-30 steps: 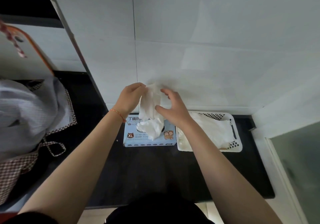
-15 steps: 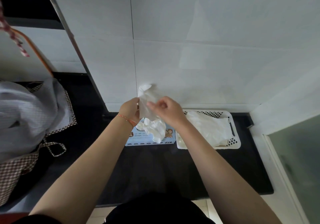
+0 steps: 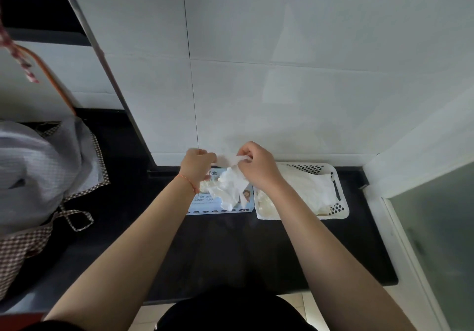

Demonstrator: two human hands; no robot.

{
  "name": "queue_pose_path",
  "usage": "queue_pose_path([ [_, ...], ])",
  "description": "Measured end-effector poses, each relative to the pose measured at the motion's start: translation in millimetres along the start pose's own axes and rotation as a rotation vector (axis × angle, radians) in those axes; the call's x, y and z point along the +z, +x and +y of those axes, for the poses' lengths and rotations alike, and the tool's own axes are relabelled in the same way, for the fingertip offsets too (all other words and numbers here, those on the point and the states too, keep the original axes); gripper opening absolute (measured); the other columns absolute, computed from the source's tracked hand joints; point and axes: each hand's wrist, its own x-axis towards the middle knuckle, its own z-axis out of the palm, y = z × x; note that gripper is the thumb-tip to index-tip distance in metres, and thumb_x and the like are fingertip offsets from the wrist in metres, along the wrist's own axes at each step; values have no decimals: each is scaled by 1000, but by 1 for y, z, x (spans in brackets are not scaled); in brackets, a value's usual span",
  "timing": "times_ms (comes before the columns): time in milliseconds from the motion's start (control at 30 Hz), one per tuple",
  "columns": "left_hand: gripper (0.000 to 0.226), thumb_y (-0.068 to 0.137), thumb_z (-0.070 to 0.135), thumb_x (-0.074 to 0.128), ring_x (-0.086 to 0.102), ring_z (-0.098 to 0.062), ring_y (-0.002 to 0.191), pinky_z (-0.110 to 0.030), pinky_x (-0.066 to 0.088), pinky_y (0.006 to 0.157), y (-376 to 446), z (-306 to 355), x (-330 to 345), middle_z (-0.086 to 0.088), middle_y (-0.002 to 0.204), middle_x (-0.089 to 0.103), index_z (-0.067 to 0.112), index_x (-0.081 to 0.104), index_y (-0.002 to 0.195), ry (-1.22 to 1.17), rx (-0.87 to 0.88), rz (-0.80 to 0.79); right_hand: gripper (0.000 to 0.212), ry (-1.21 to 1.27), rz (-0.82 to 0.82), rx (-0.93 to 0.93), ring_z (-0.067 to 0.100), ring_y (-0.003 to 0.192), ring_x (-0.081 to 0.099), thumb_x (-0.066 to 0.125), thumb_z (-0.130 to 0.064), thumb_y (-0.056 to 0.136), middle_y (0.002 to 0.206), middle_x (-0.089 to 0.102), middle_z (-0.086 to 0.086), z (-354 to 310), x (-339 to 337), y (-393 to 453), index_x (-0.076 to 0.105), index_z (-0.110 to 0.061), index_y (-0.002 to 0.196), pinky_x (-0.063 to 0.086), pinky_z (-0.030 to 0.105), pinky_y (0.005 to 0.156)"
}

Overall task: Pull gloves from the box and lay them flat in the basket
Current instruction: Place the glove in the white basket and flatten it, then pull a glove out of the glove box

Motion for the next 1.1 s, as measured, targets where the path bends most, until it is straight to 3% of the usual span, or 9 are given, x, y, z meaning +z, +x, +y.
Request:
queue_pose_path([
  [100,42,85,3,58,56,-7,106,-21,45,81,-7,6,-5,5,116,60,22,56,123,164,381,-158,17,51,-83,11,9,61,50,49,-9,85,74,57,-7,-10,-14,-1,64,-17,87,38,18,50],
  [200,35,88,4,64,67,-15,100,-28,53,85,-18,19,-5,-3,109,71,19,61,120,225,405,-468,19,161,-90,57,12,61,48,50,-15,87,67,53,-5,-17,-22,1,68,-10,88,37,17,47],
  [300,14,90,17,66,66,-17,77,-31,53,73,-22,22,-2,-7,89,73,11,68,102,297,417,-361,18,226,-66,56,9,62,49,62,-24,84,69,54,-9,-17,-30,3,64,-7,91,39,17,48],
  [367,16,93,22,62,60,-12,67,-25,49,65,-21,20,0,0,76,67,7,69,91,269,409,-287,22,202,-73,23,6,57,48,69,-32,84,68,51,-9,-13,-35,3,61,-11,88,38,15,49],
  [567,25,89,21,67,47,-10,59,-19,40,56,-13,10,-4,-2,70,51,-2,60,85,413,418,-334,20,54,77,-51,6,57,45,58,-21,92,62,50,-10,-11,-44,10,58,-19,72,36,23,57],
  [700,35,88,23,69,33,-8,50,-19,29,53,-9,7,-2,2,58,38,1,51,68,490,427,-321,22,-40,137,-93,15,60,37,47,-13,93,64,42,-1,-14,-45,12,49,-5,73,31,31,57],
  [867,44,86,38,72,48,-10,55,-20,39,61,-7,6,1,0,62,56,-3,62,72,425,374,-368,19,68,193,-43,12,58,35,46,-17,94,66,41,-3,-8,-50,11,44,-10,76,27,19,46],
  [967,45,83,42,75,50,-11,55,-29,41,70,-3,1,-1,2,58,50,12,52,58,218,324,-434,23,81,226,-25,11,57,33,49,-20,93,66,38,-5,-1,-56,11,39,-13,73,28,21,49],
  [1100,20,77,31,77,66,-14,88,-30,48,94,9,-9,7,2,79,65,13,68,80,-136,217,-561,19,130,337,96,11,59,38,48,-19,92,67,43,-5,13,-65,9,44,-12,75,31,25,54],
])
